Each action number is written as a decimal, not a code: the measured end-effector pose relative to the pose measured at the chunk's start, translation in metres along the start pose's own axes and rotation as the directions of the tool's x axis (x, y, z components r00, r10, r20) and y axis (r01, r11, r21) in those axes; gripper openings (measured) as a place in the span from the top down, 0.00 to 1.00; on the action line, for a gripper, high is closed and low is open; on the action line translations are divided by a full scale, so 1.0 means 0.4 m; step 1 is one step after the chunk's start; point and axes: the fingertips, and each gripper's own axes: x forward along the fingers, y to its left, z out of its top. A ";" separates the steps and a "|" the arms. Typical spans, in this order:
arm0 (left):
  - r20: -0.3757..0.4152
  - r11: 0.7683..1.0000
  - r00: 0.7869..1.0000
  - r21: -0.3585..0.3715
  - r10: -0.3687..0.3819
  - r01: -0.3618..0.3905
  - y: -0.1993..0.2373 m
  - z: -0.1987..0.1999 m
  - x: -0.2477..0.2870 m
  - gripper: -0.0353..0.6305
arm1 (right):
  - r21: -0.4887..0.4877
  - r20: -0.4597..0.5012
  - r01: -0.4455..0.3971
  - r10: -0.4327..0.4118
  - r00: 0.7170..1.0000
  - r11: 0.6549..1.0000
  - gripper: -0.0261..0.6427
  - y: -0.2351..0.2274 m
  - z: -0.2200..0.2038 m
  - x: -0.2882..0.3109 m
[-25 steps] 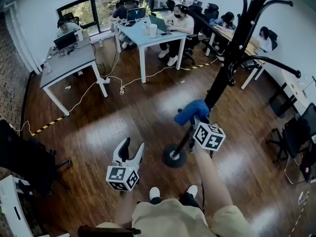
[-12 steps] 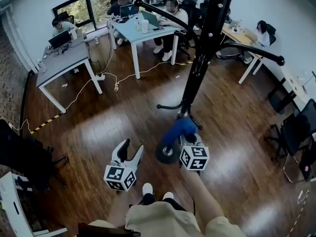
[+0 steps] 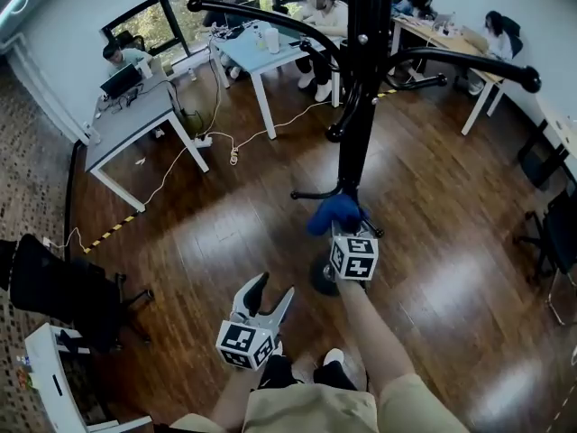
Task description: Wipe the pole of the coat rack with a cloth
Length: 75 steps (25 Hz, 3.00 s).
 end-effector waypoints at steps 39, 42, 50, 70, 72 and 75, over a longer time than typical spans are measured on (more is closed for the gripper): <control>0.147 0.916 0.918 0.226 -0.367 0.330 0.366 -0.940 0.627 0.58 | -0.327 -0.107 0.174 -0.220 0.970 0.929 0.88 -0.320 -1.617 0.438; 0.116 0.918 0.931 0.246 -0.346 0.311 0.377 -0.988 0.639 0.58 | -0.317 -0.234 0.139 -0.220 0.947 0.938 0.88 -0.378 -1.767 0.482; 0.118 0.929 0.943 0.248 -0.312 0.276 0.455 -1.035 0.555 0.58 | -0.056 -0.485 0.210 -0.211 0.849 0.976 0.88 -0.483 -2.048 0.535; 0.134 0.904 0.904 0.205 -0.406 0.375 0.271 -0.475 0.368 0.52 | 0.232 0.007 0.235 -0.243 0.970 0.944 0.87 -0.384 -1.060 -0.001; 0.131 0.896 0.896 0.203 -0.424 0.394 0.236 -0.367 0.310 0.52 | 0.193 0.075 0.236 -0.254 0.964 0.952 0.87 -0.294 -0.887 -0.080; 0.135 0.889 0.887 0.204 -0.441 0.410 0.191 -0.200 0.231 0.52 | 0.117 0.195 0.235 -0.254 0.947 0.965 0.87 -0.159 -0.603 -0.208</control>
